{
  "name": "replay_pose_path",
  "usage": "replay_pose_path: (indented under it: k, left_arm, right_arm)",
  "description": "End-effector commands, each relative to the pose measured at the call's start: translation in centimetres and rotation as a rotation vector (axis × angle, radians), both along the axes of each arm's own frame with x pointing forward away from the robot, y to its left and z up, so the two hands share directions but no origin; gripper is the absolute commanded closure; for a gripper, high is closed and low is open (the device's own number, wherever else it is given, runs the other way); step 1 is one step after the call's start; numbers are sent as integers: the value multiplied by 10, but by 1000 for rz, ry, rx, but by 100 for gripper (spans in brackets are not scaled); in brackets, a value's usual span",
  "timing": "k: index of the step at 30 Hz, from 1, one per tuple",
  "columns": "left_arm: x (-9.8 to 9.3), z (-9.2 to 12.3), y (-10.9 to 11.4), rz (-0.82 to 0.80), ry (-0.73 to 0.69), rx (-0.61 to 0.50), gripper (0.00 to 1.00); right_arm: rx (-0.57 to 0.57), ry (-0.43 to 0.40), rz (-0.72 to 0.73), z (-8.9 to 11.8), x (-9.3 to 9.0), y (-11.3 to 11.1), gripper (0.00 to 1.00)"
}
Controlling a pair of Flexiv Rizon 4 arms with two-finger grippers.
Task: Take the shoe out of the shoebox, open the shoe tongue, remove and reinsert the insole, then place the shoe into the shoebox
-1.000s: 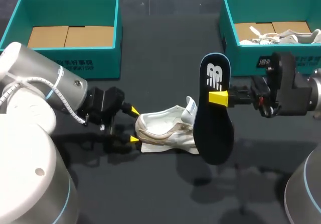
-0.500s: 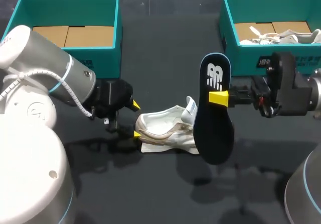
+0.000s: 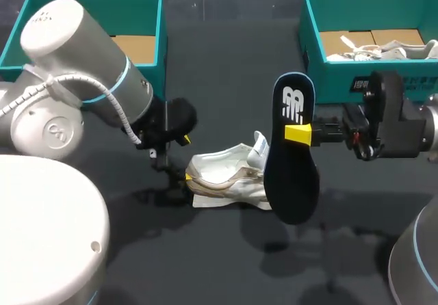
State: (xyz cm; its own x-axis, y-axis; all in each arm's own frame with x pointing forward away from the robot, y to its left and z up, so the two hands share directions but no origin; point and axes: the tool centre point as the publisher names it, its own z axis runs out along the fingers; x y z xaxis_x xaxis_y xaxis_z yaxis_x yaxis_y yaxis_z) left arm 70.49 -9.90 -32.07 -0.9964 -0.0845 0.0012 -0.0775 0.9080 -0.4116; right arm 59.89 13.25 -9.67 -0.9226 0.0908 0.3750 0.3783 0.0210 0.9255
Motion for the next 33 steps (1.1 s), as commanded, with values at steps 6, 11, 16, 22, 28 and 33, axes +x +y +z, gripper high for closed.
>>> replay_pose_path:
  k: [6, 11, 16, 22, 28, 33]
  left_arm:
    - [5, 16, -20, -81, -17, 182, 0]
    - [7, 14, -28, -92, -12, 241, 0]
    - [15, 7, -37, -91, 45, 278, 0]
    - [20, 6, -49, -102, 39, 300, 0]
    - [32, 7, -73, -116, -2, 311, 0]
    - [42, -3, -92, -119, -12, 321, 0]
  right_arm:
    - [-1, 1, -1, -1, 0, 2, 100]
    - [-1, 1, -1, -1, 0, 2, 100]
    - [-1, 1, -1, -1, 0, 2, 100]
    - [-1, 1, -1, -1, 0, 2, 100]
    - [-1, 1, -1, -1, 0, 2, 100]
    - [-1, 1, -1, -1, 0, 2, 100]
